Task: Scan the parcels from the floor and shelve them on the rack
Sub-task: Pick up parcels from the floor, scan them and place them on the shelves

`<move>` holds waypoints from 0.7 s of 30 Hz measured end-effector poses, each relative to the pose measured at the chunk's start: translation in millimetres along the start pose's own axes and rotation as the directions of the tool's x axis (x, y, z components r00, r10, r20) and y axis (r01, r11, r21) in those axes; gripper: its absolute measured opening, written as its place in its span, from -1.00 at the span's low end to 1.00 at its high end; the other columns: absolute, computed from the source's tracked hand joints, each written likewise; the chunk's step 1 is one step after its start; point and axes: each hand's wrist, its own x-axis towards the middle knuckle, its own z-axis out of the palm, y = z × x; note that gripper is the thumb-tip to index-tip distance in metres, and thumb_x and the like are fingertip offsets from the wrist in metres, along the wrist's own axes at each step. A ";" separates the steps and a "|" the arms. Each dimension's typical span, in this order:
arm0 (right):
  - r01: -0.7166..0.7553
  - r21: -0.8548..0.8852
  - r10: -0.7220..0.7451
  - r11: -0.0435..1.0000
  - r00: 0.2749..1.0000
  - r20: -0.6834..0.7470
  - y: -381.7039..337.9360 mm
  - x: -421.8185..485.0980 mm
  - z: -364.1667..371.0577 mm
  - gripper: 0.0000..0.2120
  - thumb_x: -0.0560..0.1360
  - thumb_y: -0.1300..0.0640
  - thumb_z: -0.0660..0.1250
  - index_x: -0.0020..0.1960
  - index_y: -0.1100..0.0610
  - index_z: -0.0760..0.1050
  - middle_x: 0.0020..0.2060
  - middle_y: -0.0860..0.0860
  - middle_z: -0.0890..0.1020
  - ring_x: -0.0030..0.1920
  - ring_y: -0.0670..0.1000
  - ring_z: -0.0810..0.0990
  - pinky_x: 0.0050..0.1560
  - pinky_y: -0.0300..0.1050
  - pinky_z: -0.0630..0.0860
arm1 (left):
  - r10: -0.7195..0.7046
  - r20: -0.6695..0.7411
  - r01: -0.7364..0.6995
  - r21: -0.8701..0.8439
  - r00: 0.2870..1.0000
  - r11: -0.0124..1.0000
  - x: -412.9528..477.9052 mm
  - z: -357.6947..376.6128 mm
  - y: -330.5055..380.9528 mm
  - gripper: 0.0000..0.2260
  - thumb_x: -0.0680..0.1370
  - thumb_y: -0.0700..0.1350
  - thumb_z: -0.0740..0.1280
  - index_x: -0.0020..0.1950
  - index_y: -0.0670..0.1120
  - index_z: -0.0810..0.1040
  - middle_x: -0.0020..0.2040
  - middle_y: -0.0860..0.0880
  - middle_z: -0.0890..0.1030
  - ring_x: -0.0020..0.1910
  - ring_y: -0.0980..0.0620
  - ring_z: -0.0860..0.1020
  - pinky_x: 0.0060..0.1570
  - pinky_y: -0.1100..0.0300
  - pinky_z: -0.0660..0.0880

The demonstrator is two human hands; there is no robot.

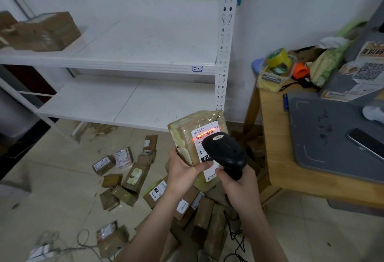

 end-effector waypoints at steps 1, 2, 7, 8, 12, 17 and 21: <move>-0.005 -0.007 0.005 1.000 1.000 0.002 -0.1 -0.3 0.1 -0.86 0.49 0.26 0.42 -0.16 0.05 0.54 -0.44 -0.17 0.56 -0.37 -0.22 0.53 -0.26 -0.23 0.40 | 0.002 -0.004 -0.002 0.003 1.000 1.000 -0.5 0.1 -0.2 -0.21 0.31 -0.15 0.65 0.31 0.04 0.18 0.16 0.09 0.51 0.17 0.07 0.53 0.09 0.16 0.51; -0.008 -0.015 0.008 1.000 1.000 0.005 0.5 -0.2 0.2 -0.84 0.49 0.27 0.42 -0.18 0.04 0.53 -0.45 -0.17 0.55 -0.38 -0.22 0.52 -0.26 -0.23 0.40 | 0.004 -0.008 -0.004 0.006 1.000 1.000 -0.7 0.4 -0.6 -0.21 0.31 -0.15 0.65 0.31 0.04 0.18 0.15 0.09 0.51 0.18 0.05 0.53 0.10 0.14 0.50; -0.018 -0.041 0.018 0.999 1.000 0.005 4.0 -1.1 0.7 -0.80 0.48 0.29 0.42 -0.23 0.05 0.52 -0.45 -0.15 0.56 -0.37 -0.21 0.54 -0.24 -0.25 0.40 | 0.014 -0.018 -0.014 0.015 1.000 1.000 -2.2 0.9 -0.4 -0.24 0.33 -0.19 0.64 0.29 0.02 0.18 0.06 0.16 0.47 0.09 0.10 0.51 -0.06 0.30 0.47; -0.019 -0.034 0.019 0.999 1.000 0.008 4.2 -1.5 0.4 -0.81 0.48 0.29 0.42 -0.22 0.05 0.52 -0.44 -0.14 0.57 -0.37 -0.21 0.54 -0.24 -0.25 0.41 | 0.012 -0.018 -0.012 0.011 1.000 1.000 -2.9 0.5 -0.2 -0.25 0.33 -0.21 0.63 0.29 0.02 0.18 0.05 0.17 0.46 0.04 0.14 0.51 -0.12 0.35 0.46; -0.030 0.015 0.030 0.999 0.999 0.013 7.8 -1.2 -3.3 -0.84 0.50 0.28 0.41 -0.15 0.05 0.54 -0.44 -0.12 0.56 -0.38 -0.21 0.52 -0.28 -0.27 0.42 | -0.015 -0.043 0.015 -0.014 0.999 1.000 -2.4 0.0 -3.2 -0.24 0.32 -0.21 0.64 0.29 -0.01 0.19 0.07 0.13 0.49 0.00 0.18 0.52 -0.17 0.34 0.47; -0.100 0.116 0.112 0.988 0.988 -0.107 21.5 9.3 -20.5 -0.86 0.50 0.27 0.41 -0.03 0.06 0.55 -0.32 -0.09 0.58 -0.27 -0.11 0.54 -0.22 -0.19 0.42 | -0.044 -0.084 0.041 -0.034 0.996 0.999 -2.5 0.3 -7.7 -0.34 0.29 -0.24 0.66 0.20 -0.02 0.32 0.10 0.03 0.58 0.04 0.04 0.58 0.02 0.11 0.55; -0.200 0.163 0.240 0.966 0.927 -0.287 41.2 26.9 -48.8 -0.82 0.53 0.24 0.38 -0.01 -0.01 0.46 -0.17 0.07 0.59 -0.17 0.01 0.55 -0.24 -0.11 0.42 | -0.076 -0.044 0.073 -0.059 0.996 0.996 0.4 4.7 -13.6 -0.28 0.28 -0.22 0.67 0.28 -0.06 0.30 0.09 0.04 0.60 0.07 0.00 0.59 -0.03 0.11 0.52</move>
